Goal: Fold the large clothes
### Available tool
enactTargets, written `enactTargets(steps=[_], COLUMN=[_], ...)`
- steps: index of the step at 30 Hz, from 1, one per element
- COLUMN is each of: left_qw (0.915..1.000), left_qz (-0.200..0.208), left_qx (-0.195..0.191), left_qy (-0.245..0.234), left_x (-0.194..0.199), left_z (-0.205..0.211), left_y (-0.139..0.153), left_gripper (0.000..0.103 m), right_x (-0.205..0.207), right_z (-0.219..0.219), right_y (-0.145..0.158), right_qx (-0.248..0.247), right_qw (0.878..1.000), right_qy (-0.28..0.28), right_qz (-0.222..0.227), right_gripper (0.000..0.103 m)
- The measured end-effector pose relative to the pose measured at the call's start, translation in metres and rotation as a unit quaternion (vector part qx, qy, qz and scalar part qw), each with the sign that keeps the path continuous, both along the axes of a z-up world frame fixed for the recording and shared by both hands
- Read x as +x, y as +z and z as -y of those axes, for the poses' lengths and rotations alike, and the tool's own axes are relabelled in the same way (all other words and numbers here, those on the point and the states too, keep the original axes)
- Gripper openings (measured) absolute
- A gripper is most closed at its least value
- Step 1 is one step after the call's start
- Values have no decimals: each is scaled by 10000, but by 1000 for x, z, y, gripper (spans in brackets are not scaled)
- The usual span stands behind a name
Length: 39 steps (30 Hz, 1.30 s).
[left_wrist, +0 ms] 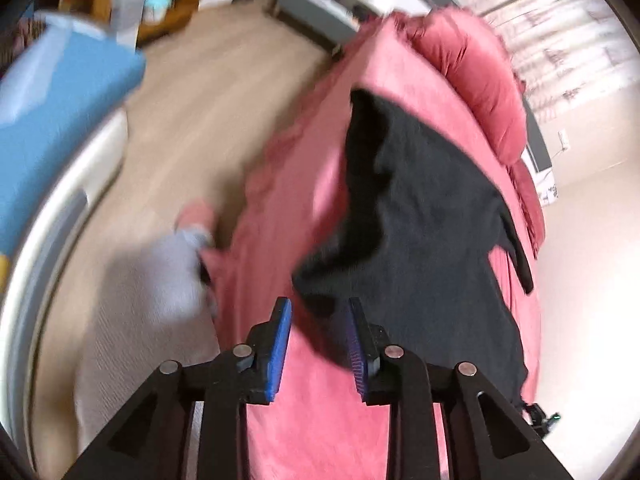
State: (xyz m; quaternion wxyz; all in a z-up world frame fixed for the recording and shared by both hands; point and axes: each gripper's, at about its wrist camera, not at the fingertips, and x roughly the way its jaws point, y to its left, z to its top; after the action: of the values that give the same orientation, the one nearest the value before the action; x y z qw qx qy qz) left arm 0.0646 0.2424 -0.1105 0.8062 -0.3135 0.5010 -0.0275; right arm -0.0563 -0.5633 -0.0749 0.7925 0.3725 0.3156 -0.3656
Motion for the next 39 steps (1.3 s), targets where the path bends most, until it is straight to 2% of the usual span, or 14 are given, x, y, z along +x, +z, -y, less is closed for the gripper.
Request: enactTargets(steps=[3,7,9,12,15,18,22,24,27,33,35,36,38,39], left_qw=[9963,9890,9908,9959,9989,9978,9939,9925,9952,9949,9834,9792,9849,9876], left_qz=[389,771,715,440,104,-551,-365,178,651,480,245,-75,-386,-246], left_qx=[669,1077,937,607,275,93,801,1059,708,846,1671,1853,1361,1121], left_qy=[-371,-662,-671,-502,-368,-351,-664,-587,-177,276,663,827,999,1071], left_x=[32,90,127,180,231,270,284,280,278,280,278,280,271,263], left_z=[19,46,48,42,38,45,55,51,27,7,1,-9,-31,-36], left_y=[16,24,19,8,-7,-32,-25,-1,25,-10,-27,-42,-57,-55], left_gripper=[32,51,51,47,42,37,3,3,3,1,0,0,0,0], right_x=[49,106,138,169,181,183,175,171,164,164,165,165,167,167], right_z=[-46,-118,-146,-178,-201,-213,-229,-225,-232,-230,-229,-229,-228,-229], right_y=[10,29,25,5,-22,-37,-38,-40,-36,-32,-32,-32,-32,-32], right_qx=[-428,-1237,-1044,-862,-612,-988,-1312,-1213,-1276,-1256,-1244,-1234,-1224,-1218], right_qw=[9958,9796,9719,9643,9645,9642,9605,9624,9620,9628,9629,9630,9630,9630], right_qy=[809,1582,2101,2497,2568,2460,2452,2420,2405,2381,2384,2387,2392,2393], right_qz=[-23,-92,190,178,74,-32,81,215,188,220,225,222,228,221], right_gripper=[42,42,42,42,42,42,43,43,43,44,44,44,45,45])
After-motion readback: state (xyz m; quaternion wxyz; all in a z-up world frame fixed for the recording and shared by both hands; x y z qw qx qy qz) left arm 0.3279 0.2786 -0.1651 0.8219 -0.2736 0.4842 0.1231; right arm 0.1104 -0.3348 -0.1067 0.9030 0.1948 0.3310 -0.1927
